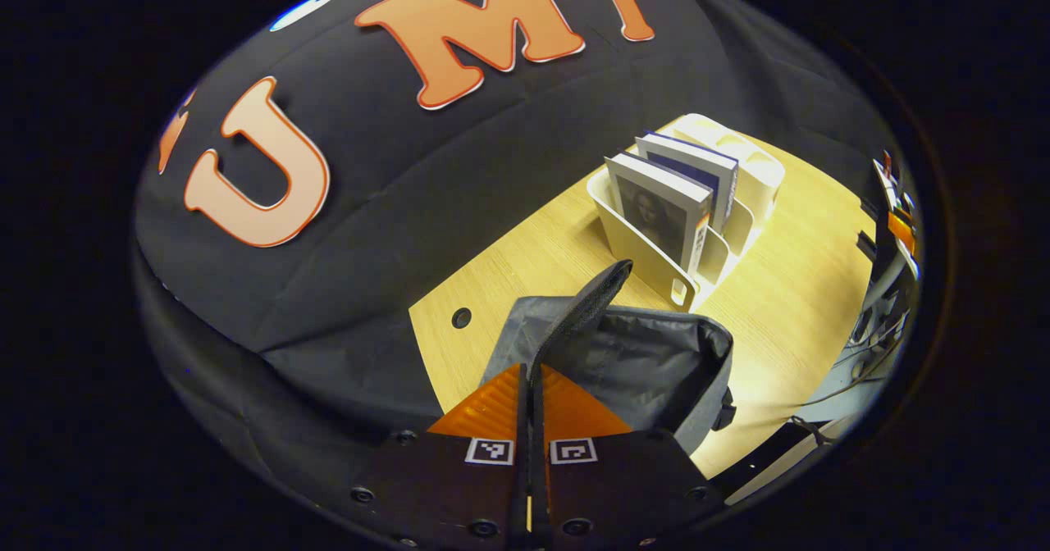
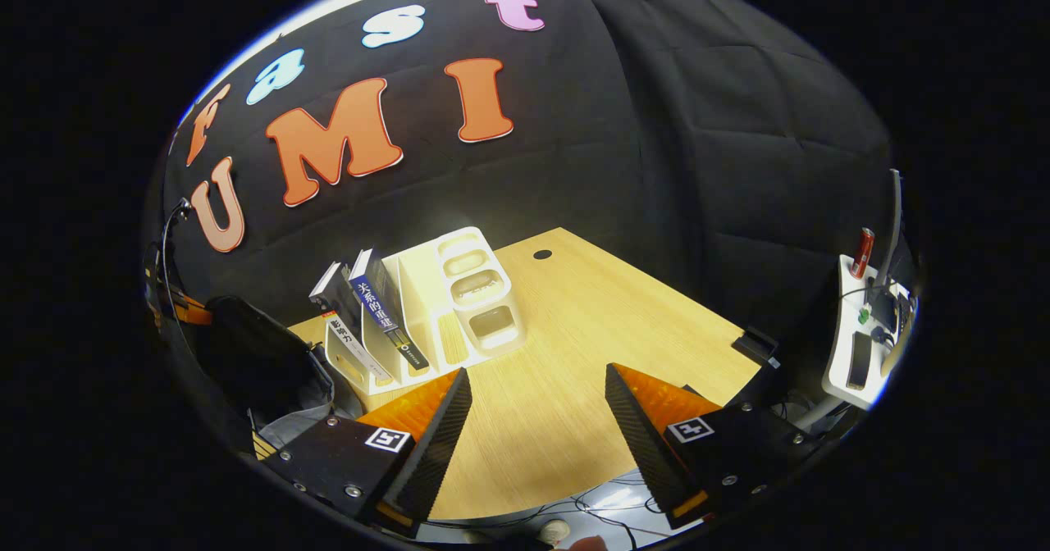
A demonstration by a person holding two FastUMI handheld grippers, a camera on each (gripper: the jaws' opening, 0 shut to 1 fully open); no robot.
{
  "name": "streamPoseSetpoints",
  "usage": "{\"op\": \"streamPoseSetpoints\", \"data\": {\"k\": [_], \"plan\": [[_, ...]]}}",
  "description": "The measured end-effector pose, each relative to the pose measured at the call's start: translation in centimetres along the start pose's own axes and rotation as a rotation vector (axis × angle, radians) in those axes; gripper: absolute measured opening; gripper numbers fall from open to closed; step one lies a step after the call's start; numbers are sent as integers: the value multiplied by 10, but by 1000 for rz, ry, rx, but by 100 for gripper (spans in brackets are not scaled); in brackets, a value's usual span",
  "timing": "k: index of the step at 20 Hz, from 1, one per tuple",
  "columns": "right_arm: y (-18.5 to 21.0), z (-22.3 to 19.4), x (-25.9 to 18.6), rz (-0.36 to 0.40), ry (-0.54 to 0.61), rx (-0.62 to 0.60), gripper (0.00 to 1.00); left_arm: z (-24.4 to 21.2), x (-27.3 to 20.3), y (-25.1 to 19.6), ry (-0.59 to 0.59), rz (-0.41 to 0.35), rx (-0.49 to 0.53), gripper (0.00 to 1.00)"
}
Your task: Open the schoolbag, grab two books from the bookshelf and put them into the schoolbag.
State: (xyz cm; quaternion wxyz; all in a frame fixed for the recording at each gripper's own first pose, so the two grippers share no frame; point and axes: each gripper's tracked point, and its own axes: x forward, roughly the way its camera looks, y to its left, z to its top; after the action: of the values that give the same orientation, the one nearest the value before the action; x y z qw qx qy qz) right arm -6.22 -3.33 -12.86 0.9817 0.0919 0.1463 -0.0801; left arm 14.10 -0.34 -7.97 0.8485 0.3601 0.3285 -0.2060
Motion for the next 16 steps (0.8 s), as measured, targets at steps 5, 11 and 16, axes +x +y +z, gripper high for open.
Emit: {"op": "streamPoseSetpoints", "data": {"k": [5,11,16], "plan": [[-7,-1,13,36,19,2,98,6,-3,9,32,49,20,2],[-8,-3,24,51,35,8,98,6,2,4,51,51,16,2],[-3,-3,29,58,46,28,98,0,9,3,66,45,1,2]]}}
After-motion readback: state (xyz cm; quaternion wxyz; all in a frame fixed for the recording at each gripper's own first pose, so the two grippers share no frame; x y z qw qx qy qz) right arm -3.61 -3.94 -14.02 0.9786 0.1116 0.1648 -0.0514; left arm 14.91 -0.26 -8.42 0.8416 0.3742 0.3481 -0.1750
